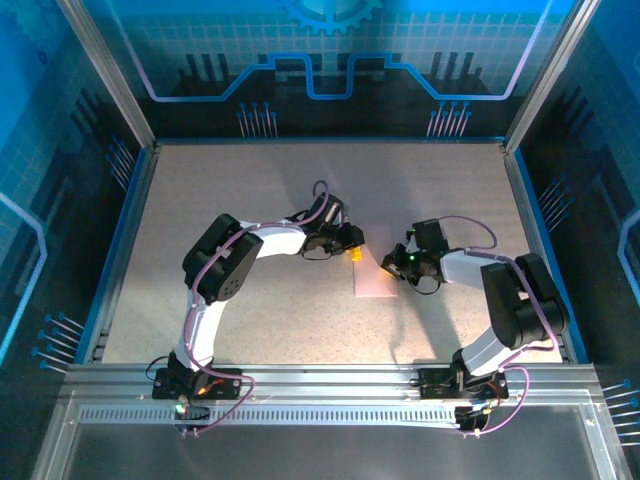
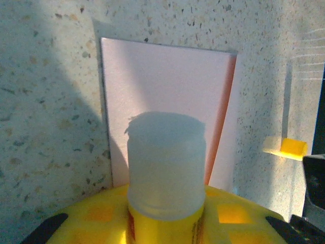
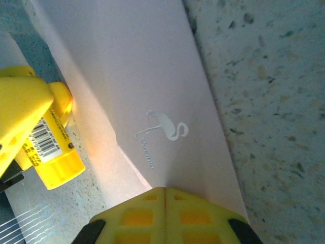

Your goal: Place the letter into the envelope and seal it

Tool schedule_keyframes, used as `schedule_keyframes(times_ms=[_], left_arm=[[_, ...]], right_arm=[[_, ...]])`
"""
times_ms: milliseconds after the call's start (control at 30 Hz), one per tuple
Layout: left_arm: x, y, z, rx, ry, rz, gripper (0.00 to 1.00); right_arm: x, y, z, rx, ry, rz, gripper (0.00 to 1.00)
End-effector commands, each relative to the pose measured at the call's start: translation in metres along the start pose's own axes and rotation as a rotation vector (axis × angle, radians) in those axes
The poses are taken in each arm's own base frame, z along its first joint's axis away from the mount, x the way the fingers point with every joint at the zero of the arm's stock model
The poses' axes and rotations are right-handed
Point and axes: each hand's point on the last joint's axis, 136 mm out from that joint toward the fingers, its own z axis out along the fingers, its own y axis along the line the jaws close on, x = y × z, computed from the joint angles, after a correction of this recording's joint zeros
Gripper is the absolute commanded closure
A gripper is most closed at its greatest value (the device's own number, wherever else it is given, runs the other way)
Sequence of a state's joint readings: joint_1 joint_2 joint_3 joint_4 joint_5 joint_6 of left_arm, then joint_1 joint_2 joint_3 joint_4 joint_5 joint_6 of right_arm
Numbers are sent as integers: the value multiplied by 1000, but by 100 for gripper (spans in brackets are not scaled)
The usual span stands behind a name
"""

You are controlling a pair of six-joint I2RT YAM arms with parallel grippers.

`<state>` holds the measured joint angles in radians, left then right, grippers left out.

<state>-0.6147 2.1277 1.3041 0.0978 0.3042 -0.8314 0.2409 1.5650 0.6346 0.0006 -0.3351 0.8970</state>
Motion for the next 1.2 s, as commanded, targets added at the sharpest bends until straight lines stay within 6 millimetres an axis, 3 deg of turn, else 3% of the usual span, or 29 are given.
schedule_keyframes(times_ms=[0,167,400,467,567,667,767,900,1067,1167], left_arm=[[11,-5,-13,-12,29,39,100],[9,-17,-23,7,23,66,100],[2,-47,-54,64,-13,124,100],[0,-58,-65,97,-21,141,100],[2,-77,-81,168,-13,196,100],[6,-92,-98,251,-1,244,100],[7,-100,-114,295,-8,278,100],[4,-107,-135,351,-27,314,100],[-5,-121,-161,461,-69,336,99],[-10,-135,-179,549,-90,352,96]], right_arm=[[-15,14,-17,1,-43,-34,100],[-22,33,-34,-25,-69,-66,98],[-30,55,-64,-44,-123,-137,80],[-31,66,-75,-66,-140,-185,72],[-34,81,-90,-102,-163,-242,51],[-38,95,-105,-135,-192,-289,36],[-38,99,-113,-146,-208,-345,29],[-46,117,-139,-182,-309,-417,19],[-41,123,-157,-249,-392,-457,0],[-37,129,-164,-295,-407,-490,0]])
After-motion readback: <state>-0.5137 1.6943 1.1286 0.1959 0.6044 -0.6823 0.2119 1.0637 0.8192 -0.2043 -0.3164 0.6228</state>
